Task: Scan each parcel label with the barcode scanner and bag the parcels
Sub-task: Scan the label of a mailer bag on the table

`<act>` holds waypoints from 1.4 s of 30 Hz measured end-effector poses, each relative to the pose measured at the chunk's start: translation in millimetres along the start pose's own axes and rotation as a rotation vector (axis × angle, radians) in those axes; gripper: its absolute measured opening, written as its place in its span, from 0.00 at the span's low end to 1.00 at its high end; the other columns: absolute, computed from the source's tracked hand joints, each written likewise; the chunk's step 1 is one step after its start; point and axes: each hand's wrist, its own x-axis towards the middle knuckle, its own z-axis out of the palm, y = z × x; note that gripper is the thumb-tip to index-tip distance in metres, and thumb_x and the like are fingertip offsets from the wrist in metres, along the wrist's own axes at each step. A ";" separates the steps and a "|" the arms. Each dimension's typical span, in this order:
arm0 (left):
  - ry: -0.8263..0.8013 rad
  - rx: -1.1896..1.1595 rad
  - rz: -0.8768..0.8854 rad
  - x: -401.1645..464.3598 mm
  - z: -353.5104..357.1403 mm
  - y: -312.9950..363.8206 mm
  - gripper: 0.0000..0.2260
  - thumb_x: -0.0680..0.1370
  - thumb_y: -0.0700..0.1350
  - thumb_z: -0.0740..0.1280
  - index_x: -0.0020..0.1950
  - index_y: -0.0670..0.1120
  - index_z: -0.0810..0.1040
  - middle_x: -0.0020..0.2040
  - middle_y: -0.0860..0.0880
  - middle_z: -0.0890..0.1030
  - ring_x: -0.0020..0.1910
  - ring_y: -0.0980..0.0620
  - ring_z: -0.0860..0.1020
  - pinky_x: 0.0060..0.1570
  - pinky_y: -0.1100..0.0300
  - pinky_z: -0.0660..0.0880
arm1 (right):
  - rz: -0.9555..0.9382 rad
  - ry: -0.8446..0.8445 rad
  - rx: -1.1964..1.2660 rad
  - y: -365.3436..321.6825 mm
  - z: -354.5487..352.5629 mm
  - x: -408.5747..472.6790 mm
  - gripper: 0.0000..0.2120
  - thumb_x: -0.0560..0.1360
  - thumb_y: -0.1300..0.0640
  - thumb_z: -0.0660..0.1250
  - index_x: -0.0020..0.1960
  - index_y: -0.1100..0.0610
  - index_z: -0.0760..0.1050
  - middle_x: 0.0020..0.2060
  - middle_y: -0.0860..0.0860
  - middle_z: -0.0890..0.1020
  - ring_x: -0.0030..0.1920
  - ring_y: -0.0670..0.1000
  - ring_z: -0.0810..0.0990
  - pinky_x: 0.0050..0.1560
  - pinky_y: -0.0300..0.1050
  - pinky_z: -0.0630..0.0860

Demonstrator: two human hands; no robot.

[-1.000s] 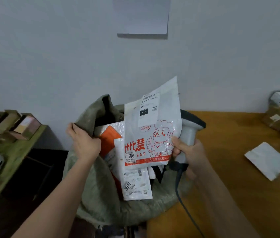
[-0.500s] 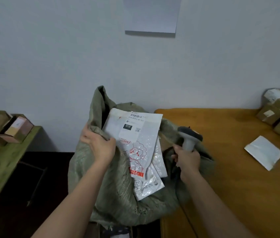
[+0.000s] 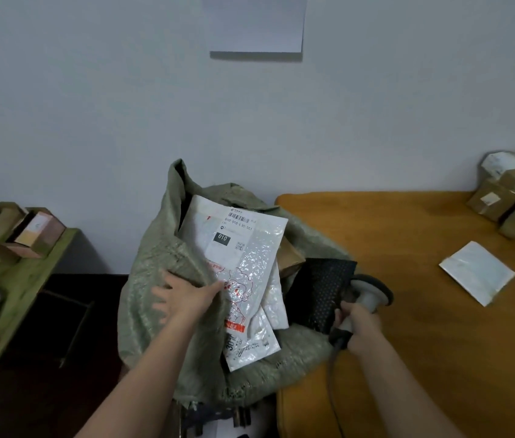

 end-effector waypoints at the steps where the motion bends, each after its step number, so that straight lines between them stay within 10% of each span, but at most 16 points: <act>1: -0.023 -0.002 -0.031 -0.4 1.0 -4.5 0.61 0.63 0.59 0.80 0.79 0.48 0.40 0.78 0.40 0.43 0.76 0.34 0.47 0.73 0.37 0.53 | 0.002 -0.014 -0.023 -0.3 0.9 -1.0 0.12 0.78 0.66 0.67 0.60 0.62 0.75 0.45 0.58 0.78 0.38 0.52 0.78 0.33 0.45 0.75; 6: -0.227 -0.179 -0.292 1.6 2.6 -15.7 0.56 0.66 0.51 0.80 0.78 0.46 0.41 0.77 0.39 0.56 0.70 0.31 0.64 0.62 0.30 0.66 | -0.093 -0.004 -0.130 -9.3 11.3 -3.7 0.05 0.76 0.70 0.67 0.50 0.63 0.75 0.35 0.58 0.76 0.32 0.51 0.75 0.31 0.45 0.74; 9: -0.262 -0.410 -0.289 -1.4 -0.5 -14.2 0.35 0.75 0.30 0.63 0.76 0.43 0.49 0.55 0.33 0.76 0.45 0.37 0.79 0.33 0.34 0.78 | -0.180 0.055 -0.180 -18.5 13.8 -12.0 0.06 0.76 0.69 0.67 0.50 0.61 0.74 0.34 0.57 0.75 0.31 0.52 0.74 0.30 0.45 0.72; 12: -0.163 -0.448 -0.096 -7.2 -16.0 0.8 0.20 0.77 0.29 0.59 0.67 0.41 0.63 0.56 0.36 0.75 0.38 0.42 0.76 0.13 0.49 0.72 | -0.295 0.027 -0.183 -41.3 17.0 -33.4 0.13 0.77 0.68 0.67 0.59 0.59 0.72 0.36 0.55 0.75 0.33 0.52 0.74 0.33 0.46 0.73; 17: 0.017 -0.586 0.096 2.0 -71.3 47.0 0.14 0.79 0.37 0.55 0.62 0.38 0.73 0.51 0.39 0.77 0.45 0.42 0.76 0.45 0.52 0.74 | -0.629 -0.106 -0.025 -105.0 33.9 -94.0 0.15 0.75 0.69 0.68 0.58 0.58 0.69 0.36 0.53 0.73 0.31 0.49 0.72 0.27 0.38 0.72; 21: -0.068 -0.574 0.063 -2.9 -83.7 53.3 0.05 0.79 0.42 0.60 0.48 0.40 0.72 0.37 0.44 0.71 0.32 0.47 0.69 0.32 0.59 0.67 | -0.662 -0.117 -0.061 -116.2 37.2 -109.9 0.17 0.75 0.66 0.69 0.61 0.59 0.69 0.40 0.54 0.75 0.33 0.48 0.74 0.32 0.42 0.72; 25: -0.119 -0.564 0.146 -6.7 -71.6 50.7 0.11 0.82 0.41 0.58 0.59 0.35 0.74 0.38 0.43 0.72 0.33 0.46 0.71 0.23 0.61 0.69 | -0.609 -0.090 -0.094 -115.4 36.0 -111.9 0.18 0.75 0.66 0.69 0.64 0.63 0.71 0.39 0.55 0.75 0.32 0.49 0.73 0.26 0.40 0.71; 30: 0.206 -0.539 0.220 8.2 -100.1 69.6 0.15 0.81 0.41 0.57 0.58 0.33 0.76 0.43 0.40 0.76 0.40 0.42 0.75 0.38 0.57 0.69 | -0.755 -0.035 -0.034 -120.4 32.5 -113.5 0.18 0.75 0.64 0.69 0.62 0.54 0.69 0.45 0.54 0.76 0.37 0.49 0.75 0.36 0.43 0.75; 34: 0.109 -0.367 0.155 16.9 -74.8 51.0 0.20 0.74 0.48 0.60 0.55 0.33 0.78 0.54 0.36 0.79 0.54 0.35 0.77 0.53 0.49 0.76 | -0.627 -0.047 -0.128 -95.3 40.7 -106.6 0.19 0.76 0.65 0.69 0.64 0.61 0.69 0.46 0.57 0.76 0.39 0.54 0.77 0.38 0.49 0.76; 39: 0.028 -0.466 0.306 14.7 -75.0 59.3 0.14 0.81 0.45 0.57 0.38 0.40 0.71 0.35 0.44 0.73 0.42 0.44 0.72 0.39 0.53 0.66 | -0.659 -0.124 -0.167 -100.4 51.1 -108.9 0.16 0.76 0.63 0.69 0.61 0.57 0.68 0.48 0.56 0.77 0.49 0.59 0.79 0.53 0.59 0.79; 42: -0.341 -0.389 0.289 17.7 -77.8 63.9 0.17 0.73 0.59 0.62 0.42 0.46 0.78 0.44 0.42 0.79 0.44 0.44 0.77 0.52 0.49 0.72 | -0.611 -0.137 -0.304 -104.4 56.9 -103.8 0.15 0.77 0.61 0.69 0.61 0.57 0.69 0.47 0.55 0.77 0.47 0.58 0.78 0.48 0.56 0.78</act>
